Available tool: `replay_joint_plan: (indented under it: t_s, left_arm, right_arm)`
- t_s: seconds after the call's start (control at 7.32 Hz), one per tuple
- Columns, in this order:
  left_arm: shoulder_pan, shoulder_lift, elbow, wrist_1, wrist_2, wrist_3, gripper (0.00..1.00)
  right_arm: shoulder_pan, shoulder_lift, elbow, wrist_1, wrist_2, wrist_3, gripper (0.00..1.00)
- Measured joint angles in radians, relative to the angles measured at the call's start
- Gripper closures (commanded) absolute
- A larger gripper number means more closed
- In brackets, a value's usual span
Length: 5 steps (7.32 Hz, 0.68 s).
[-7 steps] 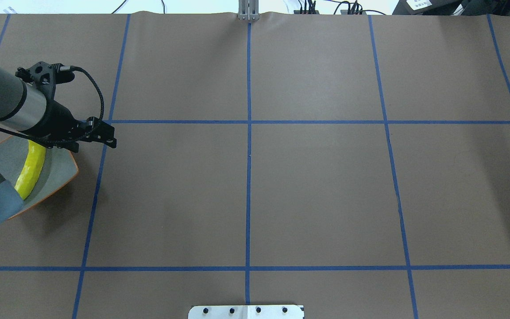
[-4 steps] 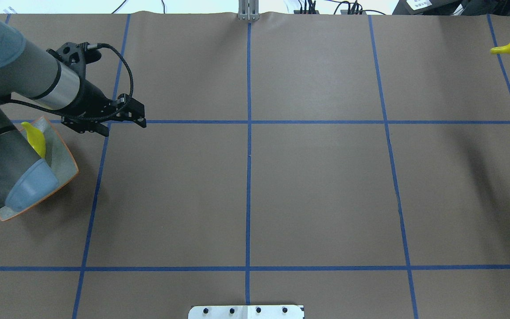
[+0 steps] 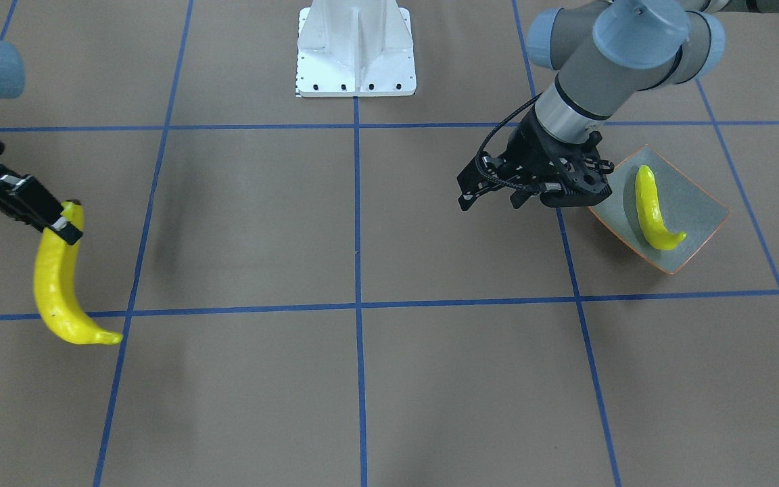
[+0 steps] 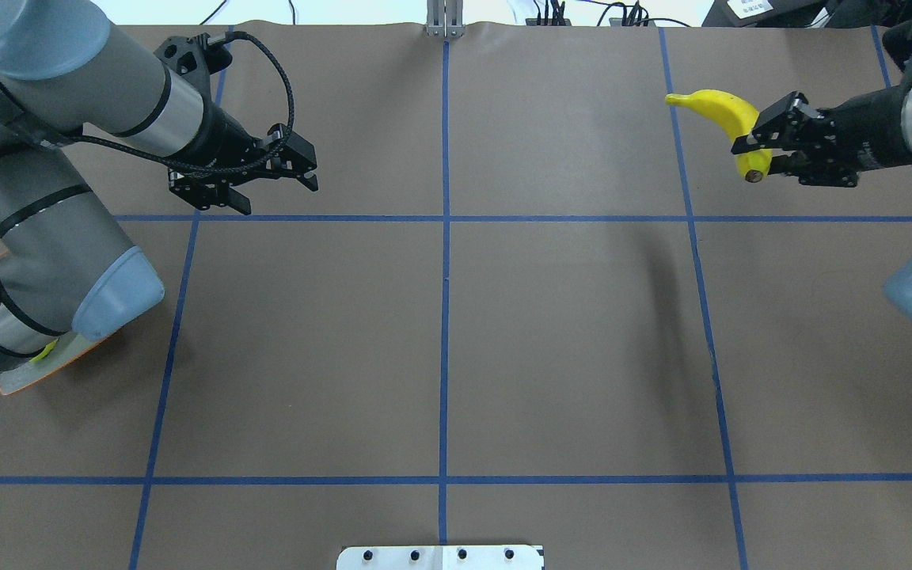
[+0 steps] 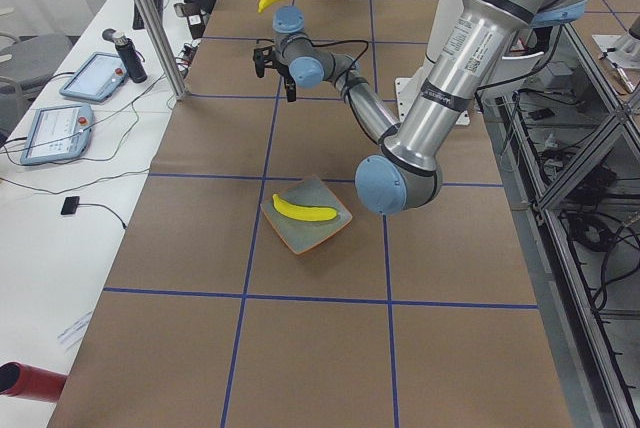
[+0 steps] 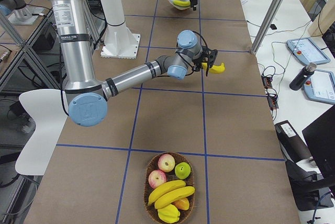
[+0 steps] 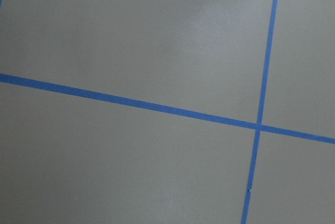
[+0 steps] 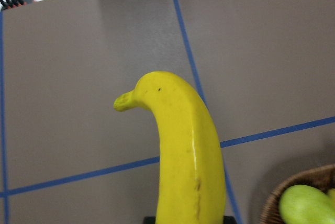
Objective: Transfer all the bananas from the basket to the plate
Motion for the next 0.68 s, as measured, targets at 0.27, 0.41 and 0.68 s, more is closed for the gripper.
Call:
replay_joint_plan:
  t_s: [0.27,0.41,0.68]
  left_arm:
    - [0.003,-0.002,0.026,-0.052,0.004,-0.043,0.00]
    - [0.004,-0.003,0.025,-0.075,0.004,-0.080,0.00]
    - [0.004,-0.004,0.009,-0.089,0.001,-0.117,0.00]
  right_arm:
    - [-0.088,0.044,0.000,0.030,-0.031,0.075,1.00]
    - [-0.102,0.052,0.000,0.034,-0.029,0.086,1.00]
    - [-0.128,0.078,-0.010,0.037,-0.041,0.107,1.00]
